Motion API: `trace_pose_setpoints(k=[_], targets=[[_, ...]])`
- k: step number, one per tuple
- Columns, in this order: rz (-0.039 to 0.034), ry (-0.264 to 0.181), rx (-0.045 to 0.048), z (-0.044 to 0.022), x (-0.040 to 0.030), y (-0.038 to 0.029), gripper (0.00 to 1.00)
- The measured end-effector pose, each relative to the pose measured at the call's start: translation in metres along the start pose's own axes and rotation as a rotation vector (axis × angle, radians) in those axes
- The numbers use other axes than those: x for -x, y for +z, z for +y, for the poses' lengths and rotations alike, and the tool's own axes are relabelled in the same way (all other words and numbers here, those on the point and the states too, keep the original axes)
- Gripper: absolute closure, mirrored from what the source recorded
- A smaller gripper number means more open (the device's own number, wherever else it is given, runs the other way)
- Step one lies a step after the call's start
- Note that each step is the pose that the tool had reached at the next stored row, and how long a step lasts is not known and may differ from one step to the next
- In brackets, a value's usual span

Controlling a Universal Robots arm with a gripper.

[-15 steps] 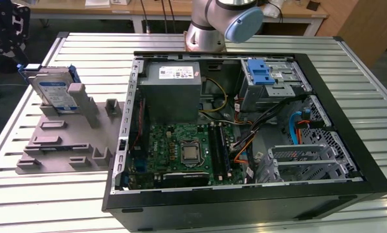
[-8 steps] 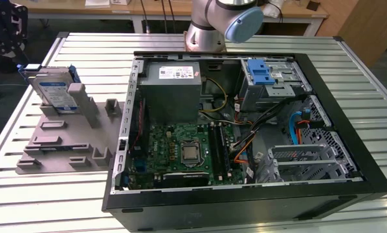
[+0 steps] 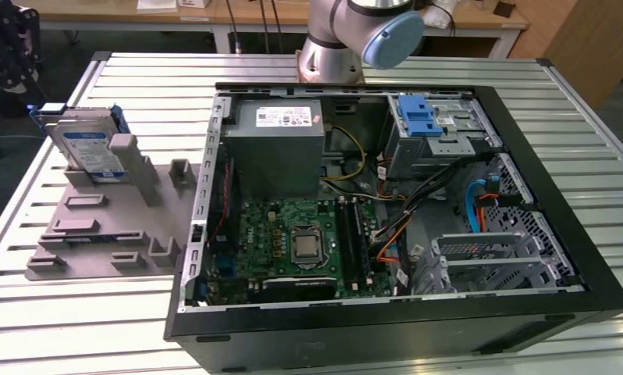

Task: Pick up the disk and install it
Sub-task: 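Pick up the disk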

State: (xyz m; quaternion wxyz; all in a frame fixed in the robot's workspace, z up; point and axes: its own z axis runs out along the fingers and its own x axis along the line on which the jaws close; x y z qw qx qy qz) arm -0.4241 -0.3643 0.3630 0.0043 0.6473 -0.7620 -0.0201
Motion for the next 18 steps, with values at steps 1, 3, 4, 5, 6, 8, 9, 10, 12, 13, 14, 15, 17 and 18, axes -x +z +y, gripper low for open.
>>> trace_pose_setpoints(k=[1,3,4,5,6,8,9,10,12,13,14,15,17,18], targets=[[0.0007,-0.018,0.0004,0.0000,0.0000,0.0001,0.89],[0.0016,-0.041,0.0010,0.0007,0.0000,0.0001,0.89],[0.0017,-0.042,0.0008,0.0015,-0.0001,0.0003,0.89],[0.0016,-0.042,0.0007,0.0021,-0.0003,0.0005,0.89],[0.0014,-0.042,0.0005,0.0025,0.0000,0.0007,0.89],[0.0016,-0.046,0.0006,0.0029,0.0020,0.0012,0.89],[0.0019,-0.055,0.0006,0.0030,0.0024,0.0016,0.89],[0.0025,-0.070,0.0009,0.0030,0.0024,0.0019,0.89],[0.0038,-0.106,0.0018,0.0029,0.0024,0.0026,0.83],[0.0044,-0.123,0.0021,0.0029,0.0025,0.0031,0.77],[0.0051,-0.141,0.0025,0.0029,0.0024,0.0036,0.77],[0.0057,-0.159,0.0028,0.0029,0.0024,0.0042,0.71],[0.0071,-0.197,0.0035,0.0029,0.0024,0.0052,0.65],[0.0077,-0.215,0.0037,0.0029,0.0024,0.0057,0.59]])
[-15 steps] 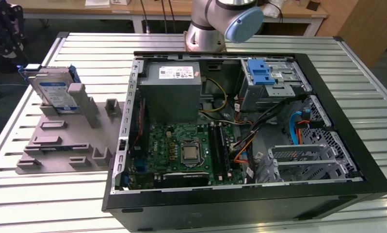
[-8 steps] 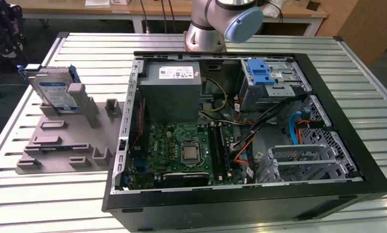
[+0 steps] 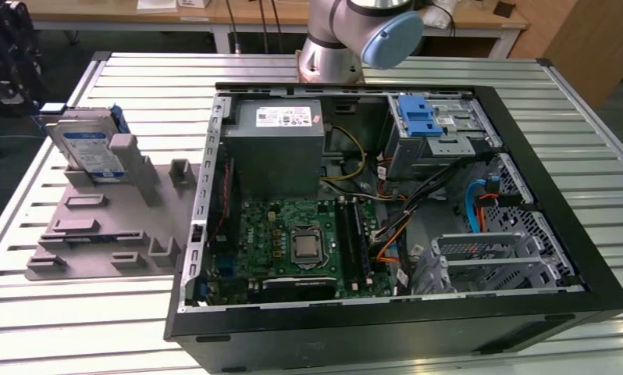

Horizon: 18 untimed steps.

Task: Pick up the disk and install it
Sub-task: 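Pick up the disk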

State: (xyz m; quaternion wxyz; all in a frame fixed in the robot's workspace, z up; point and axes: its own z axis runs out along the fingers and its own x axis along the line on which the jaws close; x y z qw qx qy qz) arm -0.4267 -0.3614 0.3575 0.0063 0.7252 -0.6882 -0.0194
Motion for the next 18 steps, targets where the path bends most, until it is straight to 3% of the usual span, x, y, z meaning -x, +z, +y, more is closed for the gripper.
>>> trace_pose_setpoints(k=[1,4,5,9,13,18], targets=[[0.0005,-0.009,-0.0005,0.0000,0.0010,0.0007,0.53],[0.0002,-0.011,-0.0009,-0.0005,0.0086,0.0038,0.48],[0.0001,-0.011,-0.0010,-0.0007,0.0106,0.0051,0.41],[0.0000,-0.005,-0.0009,-0.0009,0.0126,0.0113,0.41],[0.0000,0.030,-0.0016,-0.0009,0.0136,0.0176,0.41],[-0.0002,0.038,-0.0016,-0.0009,0.0138,0.0184,0.41]])
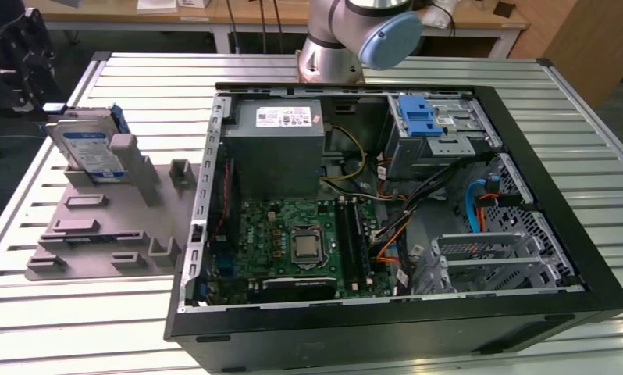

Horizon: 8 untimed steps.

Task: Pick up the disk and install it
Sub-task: 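Pick up the disk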

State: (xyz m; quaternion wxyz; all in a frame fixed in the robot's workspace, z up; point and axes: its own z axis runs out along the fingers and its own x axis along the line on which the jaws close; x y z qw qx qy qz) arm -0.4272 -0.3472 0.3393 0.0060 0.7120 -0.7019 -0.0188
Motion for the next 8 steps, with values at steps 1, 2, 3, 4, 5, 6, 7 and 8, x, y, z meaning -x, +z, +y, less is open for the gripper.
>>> trace_pose_setpoints(k=[1,2,3,4,5,6,7,8], targets=[[0.0000,0.000,0.0000,0.0000,0.0000,0.0000,0.41],[-0.0001,0.000,-0.0001,0.0000,0.0000,0.0001,0.41],[0.0000,0.000,-0.0001,0.0000,0.0001,0.0001,0.41],[-0.0001,0.000,-0.0001,0.0000,0.0001,0.0002,0.41],[-0.0001,0.000,-0.0002,0.0000,0.0001,0.0004,0.41],[-0.0008,0.000,-0.0005,0.0001,0.0001,0.0011,0.40],[-0.0020,0.000,-0.0006,0.0003,0.0001,0.0019,0.40],[-0.0027,0.000,-0.0006,0.0005,0.0001,0.0028,0.34]])
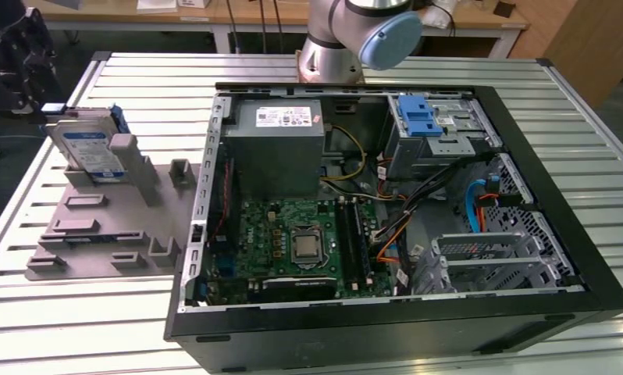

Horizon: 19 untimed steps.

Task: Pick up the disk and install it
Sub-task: 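Pick up the disk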

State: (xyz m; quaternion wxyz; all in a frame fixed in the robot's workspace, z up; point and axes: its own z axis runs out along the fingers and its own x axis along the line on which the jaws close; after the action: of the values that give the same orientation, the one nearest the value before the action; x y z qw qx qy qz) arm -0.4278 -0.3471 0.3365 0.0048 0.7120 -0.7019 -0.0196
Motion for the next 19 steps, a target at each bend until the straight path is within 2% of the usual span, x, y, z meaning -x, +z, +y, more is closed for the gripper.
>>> trace_pose_setpoints(k=[3,5,9,19], targets=[[0.0004,0.000,0.0002,0.0004,0.0009,0.0045,0.34],[0.0035,0.003,-0.0001,0.0011,0.0033,0.0073,0.34],[0.0035,0.007,-0.0006,0.0054,0.0048,0.0118,0.34],[0.0036,0.007,-0.0002,0.0054,0.0093,0.0218,0.34]])
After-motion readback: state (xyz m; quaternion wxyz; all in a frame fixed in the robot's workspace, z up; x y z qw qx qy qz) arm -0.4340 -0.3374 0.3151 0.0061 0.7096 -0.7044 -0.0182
